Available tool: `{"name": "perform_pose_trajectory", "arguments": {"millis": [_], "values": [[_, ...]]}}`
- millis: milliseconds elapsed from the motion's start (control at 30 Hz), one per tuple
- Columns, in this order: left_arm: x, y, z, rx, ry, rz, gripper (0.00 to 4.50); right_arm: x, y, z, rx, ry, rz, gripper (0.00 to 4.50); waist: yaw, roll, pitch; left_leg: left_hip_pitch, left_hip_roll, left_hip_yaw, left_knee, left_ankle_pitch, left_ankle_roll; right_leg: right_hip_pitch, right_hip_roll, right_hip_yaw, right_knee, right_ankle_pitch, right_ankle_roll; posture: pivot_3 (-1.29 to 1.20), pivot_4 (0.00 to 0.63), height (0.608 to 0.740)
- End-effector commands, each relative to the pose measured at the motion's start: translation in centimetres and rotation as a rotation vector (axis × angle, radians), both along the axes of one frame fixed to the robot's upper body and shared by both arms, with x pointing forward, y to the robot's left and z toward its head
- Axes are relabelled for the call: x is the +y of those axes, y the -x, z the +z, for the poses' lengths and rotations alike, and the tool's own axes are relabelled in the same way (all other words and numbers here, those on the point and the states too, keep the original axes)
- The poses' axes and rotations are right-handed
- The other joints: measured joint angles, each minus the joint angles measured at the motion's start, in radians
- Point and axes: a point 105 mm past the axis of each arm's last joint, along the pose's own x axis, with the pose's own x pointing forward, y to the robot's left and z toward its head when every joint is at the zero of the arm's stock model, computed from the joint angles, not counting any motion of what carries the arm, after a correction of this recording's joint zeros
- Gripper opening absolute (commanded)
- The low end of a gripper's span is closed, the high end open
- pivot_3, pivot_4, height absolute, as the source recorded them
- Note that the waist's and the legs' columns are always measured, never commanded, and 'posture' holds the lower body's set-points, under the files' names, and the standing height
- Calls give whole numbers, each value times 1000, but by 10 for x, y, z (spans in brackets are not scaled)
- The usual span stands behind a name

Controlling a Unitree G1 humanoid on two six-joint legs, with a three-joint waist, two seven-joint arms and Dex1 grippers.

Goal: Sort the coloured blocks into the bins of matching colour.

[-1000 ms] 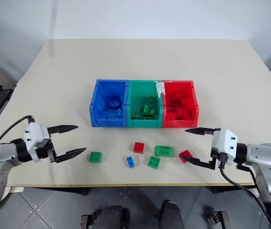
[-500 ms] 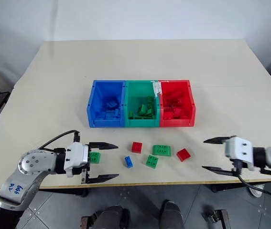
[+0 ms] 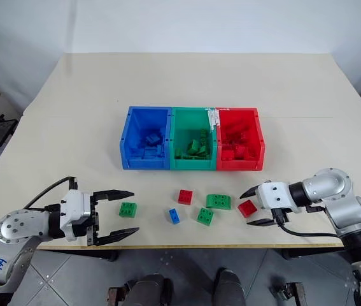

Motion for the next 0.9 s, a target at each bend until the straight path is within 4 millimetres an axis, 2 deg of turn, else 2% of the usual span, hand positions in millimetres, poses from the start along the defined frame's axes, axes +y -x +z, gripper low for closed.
{"name": "perform_pose_trajectory", "arguments": {"millis": [33,100,133,200,333,400,467,533,600,733,900], "values": [[-8,2,9,-60,6,-38,4500,-6,1,1,11,8,-8,2305,0,0,0,0,0,0,0,0,0,0,0,0,0,0,0,0,150,740],[-11,0,12,-77,25,-34,4500,-8,1,2,9,-4,-22,1647,-1,0,0,0,0,0,0,0,0,0,0,0,0,0,0,0,150,740],[-12,-2,16,-103,48,-26,4500,-7,-1,5,2,-30,-43,1462,-1,0,0,0,0,0,0,0,0,0,0,0,0,0,0,0,150,740],[-13,-7,24,-127,99,2,4500,-5,-7,14,-19,-102,-105,1464,3,0,0,0,0,0,0,0,0,0,0,0,0,0,0,0,150,740],[-9,-19,36,-148,175,89,4500,8,-29,64,24,-498,-373,1464,3,0,0,-1,0,0,2,0,0,0,0,0,1,0,0,0,150,740],[-9,-20,36,-142,184,102,4500,8,-37,78,37,-596,-466,1464,-1,0,0,-1,1,-1,2,0,-1,-1,0,0,2,0,0,0,150,740],[-7,-23,36,-128,204,125,4500,6,-48,90,-17,-621,-518,1464,1,0,0,-1,1,-1,1,-1,-1,-1,0,0,3,0,0,0,150,740],[-2,-27,39,-108,252,170,4500,5,-72,106,-125,-660,-604,1464,0,0,0,-1,0,-1,2,-1,-1,-1,0,0,2,0,0,0,150,740],[2,-30,39,-91,268,196,4500,7,-87,112,-177,-669,-647,1464,-5,0,0,-1,0,0,2,-1,-1,-1,0,0,2,0,0,0,150,740],[12,-31,34,-84,237,229,4500,15,-102,119,-213,-690,-658,1464,-3,0,0,-1,0,-1,1,-1,-1,-2,0,-1,3,0,0,0,150,740],[19,-28,35,-87,227,246,4500,21,-103,127,-227,-720,-622,3136,-6,0,0,-2,0,-1,0,-1,-1,-3,0,-3,3,0,0,0,150,740]]}}
